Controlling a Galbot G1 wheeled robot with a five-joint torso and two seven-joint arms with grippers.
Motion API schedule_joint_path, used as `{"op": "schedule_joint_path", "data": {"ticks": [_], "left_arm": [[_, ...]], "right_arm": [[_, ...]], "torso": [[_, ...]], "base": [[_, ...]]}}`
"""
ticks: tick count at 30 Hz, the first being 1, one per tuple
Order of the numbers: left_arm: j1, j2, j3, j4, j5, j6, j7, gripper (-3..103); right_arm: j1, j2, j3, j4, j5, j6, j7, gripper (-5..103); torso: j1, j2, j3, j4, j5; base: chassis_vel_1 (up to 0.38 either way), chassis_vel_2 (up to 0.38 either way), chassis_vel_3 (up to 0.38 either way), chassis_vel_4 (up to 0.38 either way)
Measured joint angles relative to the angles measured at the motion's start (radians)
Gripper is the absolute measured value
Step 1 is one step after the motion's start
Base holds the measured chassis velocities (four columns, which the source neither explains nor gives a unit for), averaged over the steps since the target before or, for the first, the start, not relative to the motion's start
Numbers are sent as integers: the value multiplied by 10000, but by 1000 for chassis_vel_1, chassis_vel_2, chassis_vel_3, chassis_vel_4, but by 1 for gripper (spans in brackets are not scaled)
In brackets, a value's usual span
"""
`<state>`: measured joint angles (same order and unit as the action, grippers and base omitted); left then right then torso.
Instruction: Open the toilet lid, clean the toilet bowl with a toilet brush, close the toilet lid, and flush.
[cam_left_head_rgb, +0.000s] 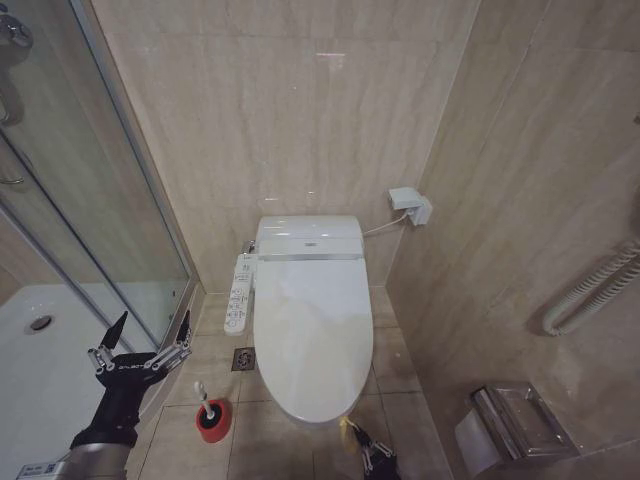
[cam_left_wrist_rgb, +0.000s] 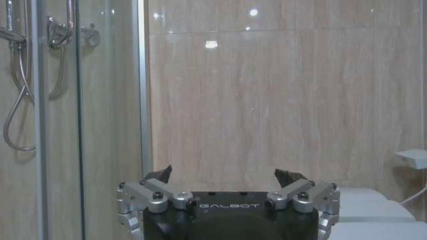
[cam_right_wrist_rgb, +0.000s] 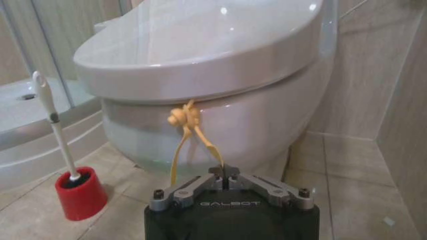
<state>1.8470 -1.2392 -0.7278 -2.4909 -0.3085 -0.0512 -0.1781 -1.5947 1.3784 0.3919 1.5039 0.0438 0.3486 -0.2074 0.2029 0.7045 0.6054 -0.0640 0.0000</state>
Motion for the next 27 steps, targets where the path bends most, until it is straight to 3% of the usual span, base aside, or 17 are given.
{"op": "schedule_joint_path", "data": {"ticks": [8,14,19,27], "left_arm": [[0,0,0,1,0,0,0,100],[0,0,0,0,0,0,0,100],[0,0,0,0,0,0,0,100],[0,0,0,1,0,0,0,100]], "right_arm": [[-157,29,308,208,390,101,130,1],[-596,-110,865,912,1287,-70,86,1],[-1266,-344,1429,2458,2616,-446,42,1],[-1895,-432,1873,4505,3578,-740,296,1]], "torso": [[0,0,0,0,2],[0,0,0,1,3],[2,0,0,2,5],[2,0,0,-2,0]], "base": [[0,0,0,0],[0,0,0,0],[0,0,0,0],[0,0,0,0]]}}
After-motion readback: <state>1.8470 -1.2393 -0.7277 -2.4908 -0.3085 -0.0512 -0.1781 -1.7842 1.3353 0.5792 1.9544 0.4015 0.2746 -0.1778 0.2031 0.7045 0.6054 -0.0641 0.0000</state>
